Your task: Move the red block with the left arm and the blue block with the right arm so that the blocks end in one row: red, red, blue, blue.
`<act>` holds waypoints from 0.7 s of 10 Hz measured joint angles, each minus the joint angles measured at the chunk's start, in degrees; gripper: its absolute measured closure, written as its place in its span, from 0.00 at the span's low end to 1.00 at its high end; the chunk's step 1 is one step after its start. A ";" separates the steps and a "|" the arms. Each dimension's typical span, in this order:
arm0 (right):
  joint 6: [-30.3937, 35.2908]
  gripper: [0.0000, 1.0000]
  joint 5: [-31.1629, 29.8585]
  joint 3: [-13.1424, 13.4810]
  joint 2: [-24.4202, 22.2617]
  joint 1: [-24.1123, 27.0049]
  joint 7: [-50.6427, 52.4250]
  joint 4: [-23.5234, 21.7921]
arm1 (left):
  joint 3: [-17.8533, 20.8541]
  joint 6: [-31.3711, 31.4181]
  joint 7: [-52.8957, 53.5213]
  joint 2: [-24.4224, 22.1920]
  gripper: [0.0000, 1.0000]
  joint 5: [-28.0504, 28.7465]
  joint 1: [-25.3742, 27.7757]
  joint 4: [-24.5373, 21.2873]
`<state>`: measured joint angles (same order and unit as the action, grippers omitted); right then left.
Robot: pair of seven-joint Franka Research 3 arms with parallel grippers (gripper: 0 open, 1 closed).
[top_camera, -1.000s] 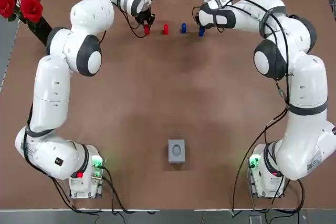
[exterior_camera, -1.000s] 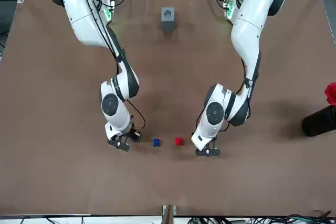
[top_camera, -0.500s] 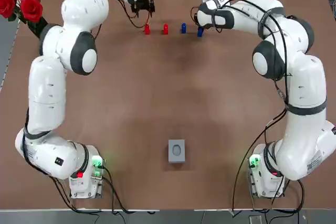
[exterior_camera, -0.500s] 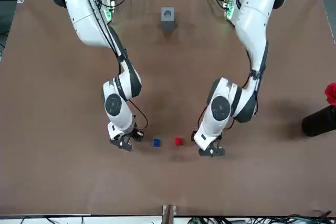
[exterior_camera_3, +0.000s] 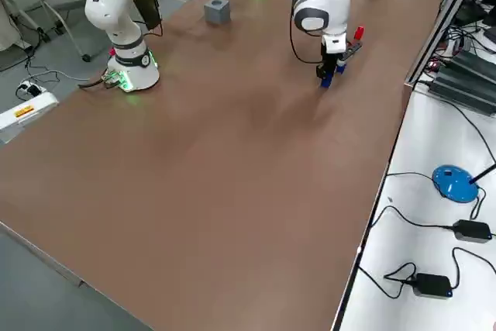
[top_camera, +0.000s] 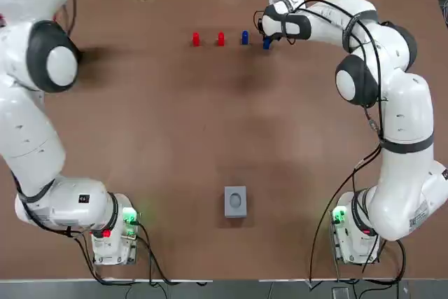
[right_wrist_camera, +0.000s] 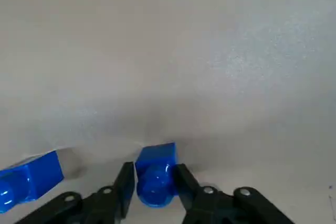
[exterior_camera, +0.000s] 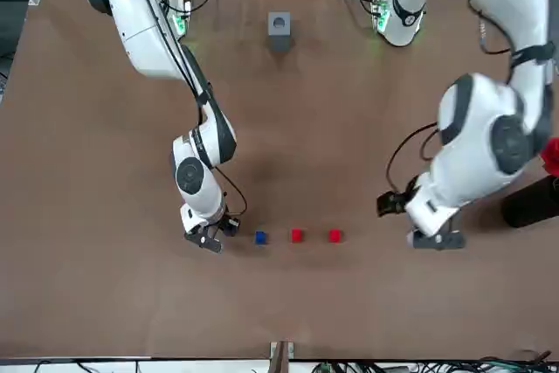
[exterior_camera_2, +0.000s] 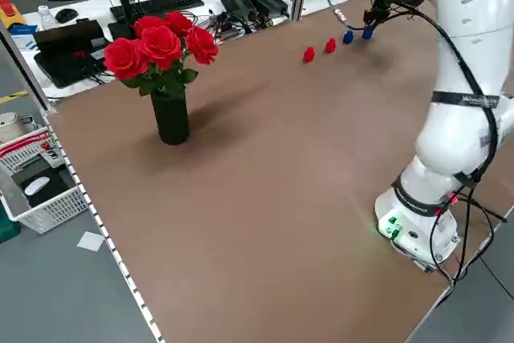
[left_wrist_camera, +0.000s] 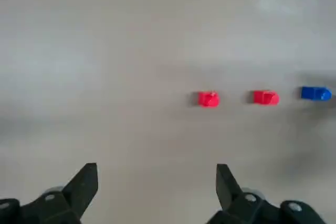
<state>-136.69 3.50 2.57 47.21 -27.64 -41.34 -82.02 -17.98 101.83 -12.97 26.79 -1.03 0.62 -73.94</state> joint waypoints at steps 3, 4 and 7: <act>0.93 0.55 0.00 -0.07 0.09 -0.04 -0.09 0.58 | 4.37 -3.81 1.27 -10.21 0.00 -0.11 2.04 -4.17; 1.59 0.54 0.00 -0.10 0.10 -0.06 -0.22 1.05 | 7.12 -4.14 2.52 -14.36 0.00 -0.14 2.32 -7.30; 2.23 0.51 0.00 -0.16 0.19 -0.07 -0.58 1.37 | 12.47 -4.07 9.69 -25.51 0.01 -0.18 2.79 -16.98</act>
<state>-134.46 3.50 2.42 47.40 -27.72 -41.92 -80.65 -5.51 97.76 -3.27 1.27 -1.22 3.42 -90.93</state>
